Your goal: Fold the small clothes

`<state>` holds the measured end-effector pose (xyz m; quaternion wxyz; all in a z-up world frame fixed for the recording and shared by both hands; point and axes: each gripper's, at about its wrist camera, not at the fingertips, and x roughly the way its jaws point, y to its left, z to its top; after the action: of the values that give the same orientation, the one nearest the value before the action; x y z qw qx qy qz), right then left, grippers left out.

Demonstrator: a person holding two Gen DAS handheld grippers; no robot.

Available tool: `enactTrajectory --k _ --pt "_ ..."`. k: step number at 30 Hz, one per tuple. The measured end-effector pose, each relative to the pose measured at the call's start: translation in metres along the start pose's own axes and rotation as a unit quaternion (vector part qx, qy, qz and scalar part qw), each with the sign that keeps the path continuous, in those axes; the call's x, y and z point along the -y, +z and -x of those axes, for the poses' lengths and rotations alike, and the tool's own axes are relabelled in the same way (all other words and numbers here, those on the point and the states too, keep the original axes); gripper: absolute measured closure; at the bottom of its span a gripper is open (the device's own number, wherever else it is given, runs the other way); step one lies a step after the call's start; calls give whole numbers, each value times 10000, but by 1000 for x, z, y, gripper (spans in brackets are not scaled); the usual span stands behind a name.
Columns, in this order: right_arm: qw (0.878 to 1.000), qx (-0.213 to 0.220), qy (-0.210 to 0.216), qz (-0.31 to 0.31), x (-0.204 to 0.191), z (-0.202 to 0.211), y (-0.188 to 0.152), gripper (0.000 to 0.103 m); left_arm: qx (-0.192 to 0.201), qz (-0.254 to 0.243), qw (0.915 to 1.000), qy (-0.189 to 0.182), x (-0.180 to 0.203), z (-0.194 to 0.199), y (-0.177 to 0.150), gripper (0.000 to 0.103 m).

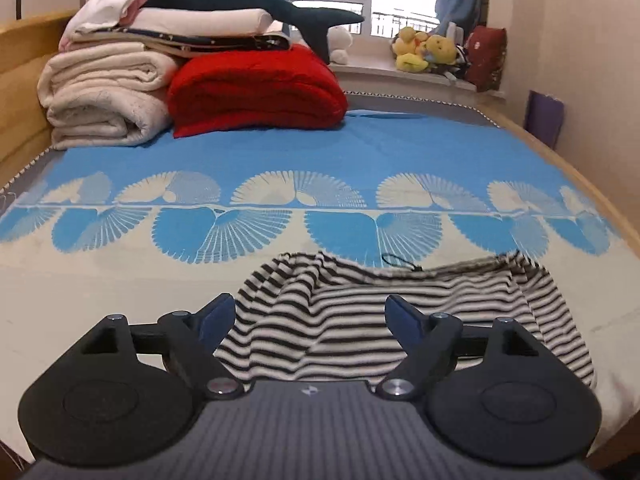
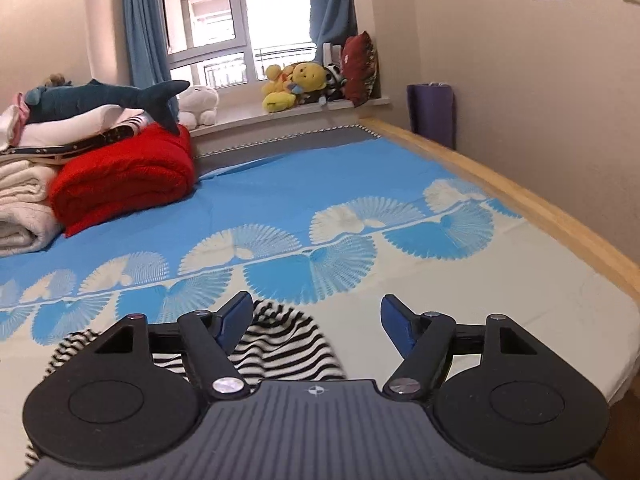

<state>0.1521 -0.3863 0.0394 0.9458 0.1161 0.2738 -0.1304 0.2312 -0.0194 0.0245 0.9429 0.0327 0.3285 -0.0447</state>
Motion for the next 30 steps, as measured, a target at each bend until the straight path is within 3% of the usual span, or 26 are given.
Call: enactTrajectory --k 5,13,18,24,28,30 --pt "9995 61 72 300 -2 12 -9 31 31 12 10000 -20 5 15 -36 17" --pt "9967 14 107 801 -9 24 -22 30 -369 310 9988 125 1 0 -80 18" --pt "9967 -13 44 808 -7 27 -25 28 -739 515 9958 172 -12 -20 -94 21" --pt "9973 -67 -59 732 -3 27 -26 28 -1039 808 9913 66 -30 -36 -103 59" --pt "9971 -114 -115 743 -1 25 -28 28 -1106 1125 9875 43 -45 -43 -104 62" --pt "9969 -145 -151 759 1 23 -28 28 -1184 1510 9814 3 -59 -45 -106 62"
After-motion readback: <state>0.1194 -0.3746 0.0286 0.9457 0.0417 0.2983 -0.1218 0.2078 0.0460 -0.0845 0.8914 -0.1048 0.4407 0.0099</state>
